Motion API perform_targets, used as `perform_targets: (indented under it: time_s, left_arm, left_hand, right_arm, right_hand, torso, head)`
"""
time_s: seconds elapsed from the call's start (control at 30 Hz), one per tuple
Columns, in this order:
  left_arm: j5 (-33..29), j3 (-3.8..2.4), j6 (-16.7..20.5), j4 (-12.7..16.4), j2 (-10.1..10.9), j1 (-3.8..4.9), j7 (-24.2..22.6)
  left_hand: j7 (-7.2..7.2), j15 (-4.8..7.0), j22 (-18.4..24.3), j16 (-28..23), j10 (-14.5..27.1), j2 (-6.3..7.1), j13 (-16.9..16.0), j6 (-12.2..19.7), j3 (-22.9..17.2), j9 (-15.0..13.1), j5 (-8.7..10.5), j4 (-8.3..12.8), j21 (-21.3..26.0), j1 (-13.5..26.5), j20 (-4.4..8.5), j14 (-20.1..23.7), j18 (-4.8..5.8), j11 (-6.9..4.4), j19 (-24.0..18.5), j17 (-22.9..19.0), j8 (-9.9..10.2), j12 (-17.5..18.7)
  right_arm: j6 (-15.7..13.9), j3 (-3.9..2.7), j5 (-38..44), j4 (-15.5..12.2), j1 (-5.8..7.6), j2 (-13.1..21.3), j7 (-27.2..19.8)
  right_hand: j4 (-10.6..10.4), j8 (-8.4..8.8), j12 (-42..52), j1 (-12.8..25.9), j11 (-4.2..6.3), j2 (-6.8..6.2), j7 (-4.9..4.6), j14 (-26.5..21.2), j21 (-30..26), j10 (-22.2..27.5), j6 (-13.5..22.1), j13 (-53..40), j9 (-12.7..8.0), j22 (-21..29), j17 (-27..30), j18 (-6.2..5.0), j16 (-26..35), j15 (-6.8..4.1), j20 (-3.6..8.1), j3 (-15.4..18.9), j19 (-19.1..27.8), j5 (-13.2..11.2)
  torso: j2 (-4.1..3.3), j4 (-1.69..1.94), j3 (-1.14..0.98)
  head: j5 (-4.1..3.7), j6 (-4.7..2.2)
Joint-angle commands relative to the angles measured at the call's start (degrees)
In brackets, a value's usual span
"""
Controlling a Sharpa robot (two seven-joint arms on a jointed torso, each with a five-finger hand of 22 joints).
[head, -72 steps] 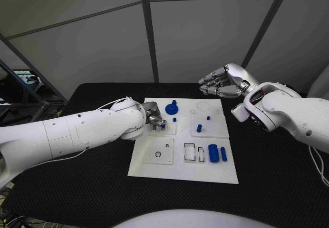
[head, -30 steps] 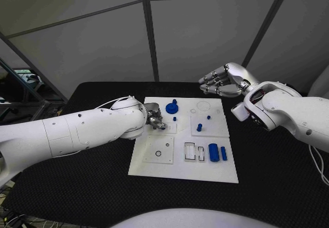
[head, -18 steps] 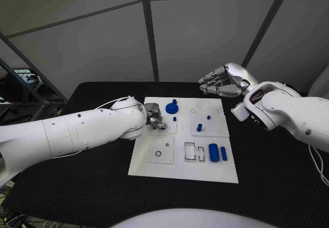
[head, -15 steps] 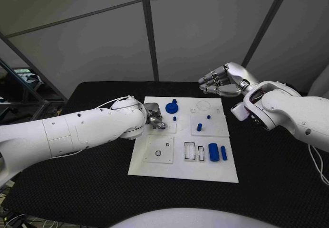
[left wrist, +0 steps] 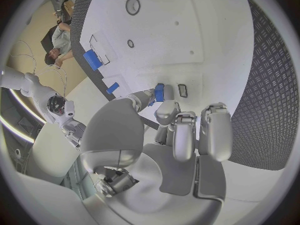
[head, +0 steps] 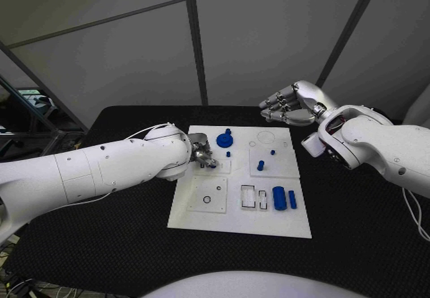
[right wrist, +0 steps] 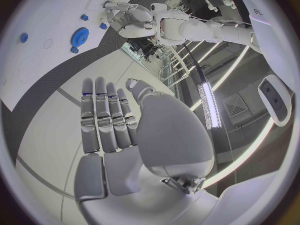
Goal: Assemble the parts on the task board
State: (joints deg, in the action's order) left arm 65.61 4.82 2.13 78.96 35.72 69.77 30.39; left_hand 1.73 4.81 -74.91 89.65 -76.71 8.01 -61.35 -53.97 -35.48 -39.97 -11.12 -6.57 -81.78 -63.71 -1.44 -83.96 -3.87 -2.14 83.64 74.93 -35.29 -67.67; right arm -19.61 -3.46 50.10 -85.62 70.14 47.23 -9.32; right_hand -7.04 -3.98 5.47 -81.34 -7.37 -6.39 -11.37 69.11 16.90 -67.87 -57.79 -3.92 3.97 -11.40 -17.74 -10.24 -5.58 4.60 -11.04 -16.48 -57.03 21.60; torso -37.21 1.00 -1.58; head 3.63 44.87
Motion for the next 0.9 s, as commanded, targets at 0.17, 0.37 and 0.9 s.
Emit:
perform_targets:
  time_s: [0.17, 0.37, 0.9]
  left_arm:
    - [-1.0, -0.21, -1.3, -0.3, -0.1, -0.02, 0.5]
    - [-1.1, -0.27, -0.9, -0.4, -0.1, -0.01, 0.4]
    - [-1.1, -0.31, -1.4, -0.9, -0.3, 0.05, 0.4]
  left_hand:
    - [-0.04, 0.33, -4.4, 0.4, -0.8, -2.04, -0.6, -0.8, -6.5, -0.1, -0.41, 5.3, -0.6, 1.0, 0.11, -6.0, 1.27, -0.09, 0.5, 15.1, -0.3, -0.7]
    - [-0.12, 0.4, -4.6, 0.4, -0.9, -2.75, -0.9, -1.0, -6.8, -0.1, -0.42, 5.0, -0.7, 1.8, 0.16, -6.0, 1.32, -0.16, 0.6, 15.1, -0.4, -1.0]
    - [-0.35, 0.48, -5.0, 0.4, -1.3, -2.98, -1.5, -1.6, -6.3, 0.0, 0.96, 4.1, -0.9, 5.0, 0.23, -6.0, 1.4, -0.28, 0.8, 15.1, -0.5, -1.5]
  right_arm:
    - [0.5, -0.03, 0.1, 0.1, 0.08, -0.1, -0.3]
    - [0.6, -0.03, 0.1, 0.2, 0.08, -0.1, -0.3]
    - [0.7, -0.03, 0.1, 0.2, 0.07, -0.1, -0.3]
  right_hand:
    - [0.2, -0.09, 0.2, -0.3, -0.02, -0.03, -0.03, 0.4, -0.3, -0.1, -0.3, 0.1, 0.0, 0.1, 0.1, -0.22, 0.3, -0.01, 0.19, -0.3, -0.4, 0.2]
    - [0.2, -0.09, 0.2, -0.3, -0.02, -0.02, -0.04, 0.4, -0.3, -0.1, -0.3, 0.1, 0.0, 0.1, 0.1, -0.21, 0.3, -0.01, 0.21, -0.4, -0.5, 0.3]
    - [0.3, -0.09, 0.2, -0.4, -0.02, -0.02, -0.04, 0.4, -0.3, -0.1, -0.3, 0.1, 0.0, 0.1, 0.1, -0.21, 0.3, -0.02, 0.22, -0.4, -0.5, 0.3]
  torso:
    - [-0.01, 0.03, 0.02]
    - [0.04, 0.03, 0.05]
    - [0.01, 0.04, 0.07]
  head:
    - [-0.03, 0.06]
    - [0.0, 0.18]
    - [-0.16, 0.2]
